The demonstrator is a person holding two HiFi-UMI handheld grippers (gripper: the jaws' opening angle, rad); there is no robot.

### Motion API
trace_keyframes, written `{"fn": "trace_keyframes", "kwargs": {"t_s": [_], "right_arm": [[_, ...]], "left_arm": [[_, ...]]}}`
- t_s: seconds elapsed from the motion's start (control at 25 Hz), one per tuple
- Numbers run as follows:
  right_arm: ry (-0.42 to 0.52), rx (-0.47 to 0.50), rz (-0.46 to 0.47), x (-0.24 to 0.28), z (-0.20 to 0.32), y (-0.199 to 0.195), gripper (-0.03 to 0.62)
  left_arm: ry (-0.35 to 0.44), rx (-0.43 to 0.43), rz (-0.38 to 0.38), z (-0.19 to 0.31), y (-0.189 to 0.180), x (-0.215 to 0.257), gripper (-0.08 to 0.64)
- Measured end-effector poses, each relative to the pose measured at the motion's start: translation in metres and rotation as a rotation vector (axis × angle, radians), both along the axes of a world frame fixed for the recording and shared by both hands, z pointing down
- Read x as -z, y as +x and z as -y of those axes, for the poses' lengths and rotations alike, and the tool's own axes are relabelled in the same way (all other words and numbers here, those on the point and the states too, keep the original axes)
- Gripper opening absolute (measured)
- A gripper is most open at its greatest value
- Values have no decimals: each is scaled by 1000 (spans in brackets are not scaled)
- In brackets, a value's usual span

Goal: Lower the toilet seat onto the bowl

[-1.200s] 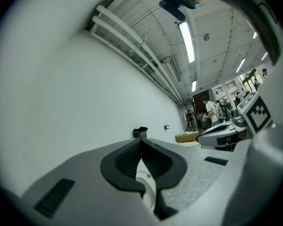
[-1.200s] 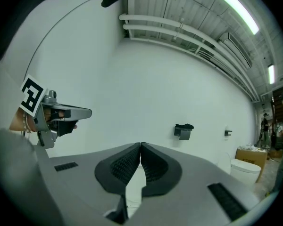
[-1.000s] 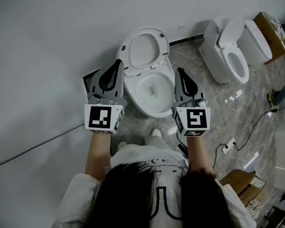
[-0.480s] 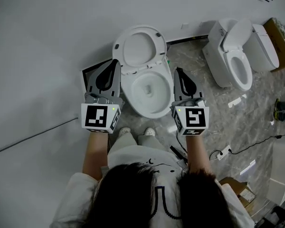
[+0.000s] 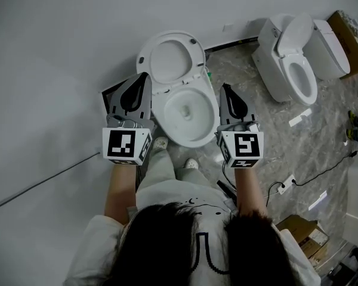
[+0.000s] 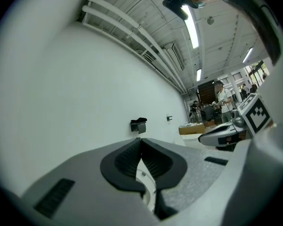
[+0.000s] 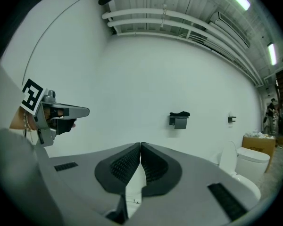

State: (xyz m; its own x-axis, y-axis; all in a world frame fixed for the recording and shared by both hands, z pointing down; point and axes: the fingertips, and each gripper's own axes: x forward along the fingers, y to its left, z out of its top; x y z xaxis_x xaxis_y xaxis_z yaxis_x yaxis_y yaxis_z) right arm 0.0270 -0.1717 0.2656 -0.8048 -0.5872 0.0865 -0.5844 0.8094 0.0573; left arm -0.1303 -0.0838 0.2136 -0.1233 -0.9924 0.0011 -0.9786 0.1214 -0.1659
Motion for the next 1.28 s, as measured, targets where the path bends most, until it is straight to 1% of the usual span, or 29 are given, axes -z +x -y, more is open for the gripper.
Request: {"fn": "trace_keyframes", "kwargs": {"t_s": [0.16,0.36,0.52,0.84,1.04,1.28], "right_arm": [[9,-20,-3,1,0,-12,29],[15,-60,-11,3,2,-36,29],[12,-93,-26,2,6,-67,29],[13,-153,-59,-1,30,-127,29],[6,-204,-78,-9,48,-156,29],[-26,-259,-105,-23,64,-177,29]], "left_arm": [[5,-15,-11,4,-17,-2,9],[2,-56,-16,11,-45,-3,9],[-8,-77,-43,24,-81,-9,9],[-24,-145,-81,66,-144,-22,9],[-57,-207,-117,93,-175,-41,11],[-108,-281,-141,120,-192,-64,22]]}}
